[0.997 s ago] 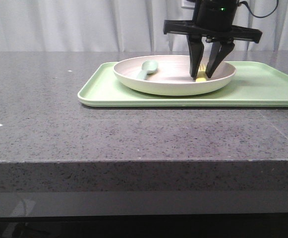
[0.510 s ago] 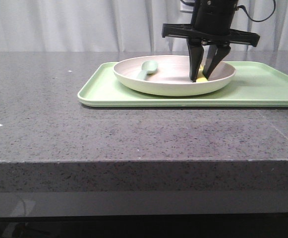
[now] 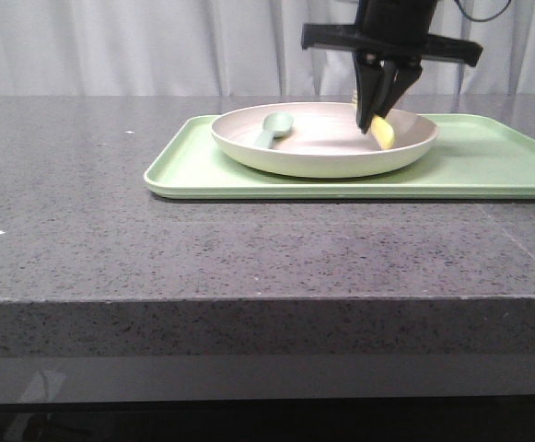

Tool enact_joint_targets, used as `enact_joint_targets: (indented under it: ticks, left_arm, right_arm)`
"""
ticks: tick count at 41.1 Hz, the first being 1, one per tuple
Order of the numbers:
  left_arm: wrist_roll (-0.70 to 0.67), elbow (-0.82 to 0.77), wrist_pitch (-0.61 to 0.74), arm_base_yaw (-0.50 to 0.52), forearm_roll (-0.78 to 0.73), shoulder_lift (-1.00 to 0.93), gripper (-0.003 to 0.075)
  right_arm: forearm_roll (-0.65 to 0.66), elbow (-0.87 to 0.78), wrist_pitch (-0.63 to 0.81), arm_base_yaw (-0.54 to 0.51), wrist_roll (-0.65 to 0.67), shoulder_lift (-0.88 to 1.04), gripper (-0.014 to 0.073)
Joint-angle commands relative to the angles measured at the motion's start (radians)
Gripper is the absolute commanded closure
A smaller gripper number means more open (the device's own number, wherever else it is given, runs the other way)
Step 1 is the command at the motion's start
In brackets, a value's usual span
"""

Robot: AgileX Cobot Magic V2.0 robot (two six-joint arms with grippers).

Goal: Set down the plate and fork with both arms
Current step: 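Lift the yellow fork out of the plate with the right gripper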

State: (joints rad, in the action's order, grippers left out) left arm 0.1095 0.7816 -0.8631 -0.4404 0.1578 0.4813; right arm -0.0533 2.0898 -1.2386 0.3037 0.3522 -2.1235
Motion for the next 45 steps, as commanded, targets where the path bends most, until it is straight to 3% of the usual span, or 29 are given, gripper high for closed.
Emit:
enact_joint_targets:
  ticks: [1, 10, 20, 25, 37, 45]
  left_arm:
    - [0.003, 0.022, 0.067, -0.006, 0.013, 0.005, 0.0364]
    - [0.003, 0.022, 0.067, -0.006, 0.013, 0.005, 0.0364]
    - [0.003, 0.022, 0.067, -0.006, 0.013, 0.005, 0.0364]
    - [0.003, 0.022, 0.067, -0.006, 0.013, 0.005, 0.0364]
    - [0.003, 0.022, 0.067, -0.006, 0.013, 0.005, 0.0364]
    - [0.003, 0.022, 0.067, -0.006, 0.013, 0.005, 0.0364]
  right_arm:
    - [0.009, 0.040, -0.067, -0.016, -0.031, 0.109, 0.0557]
    - [0.013, 0.003, -0.104, -0.080, -0.084, 0.194, 0.0557]
    - [0.003, -0.163, -0.102, -0.199, -0.155, 0.275, 0.0557]
    - [-0.096, -0.223, -0.094, -0.269, -0.242, 0.277, 0.0557]
    - [-0.472, -0.368, 0.001, -0.404, -0.486, 0.277, 0.0557]
    - [-0.534, -0.398, 0.041, -0.411, -0.532, 0.241, 0.0557]
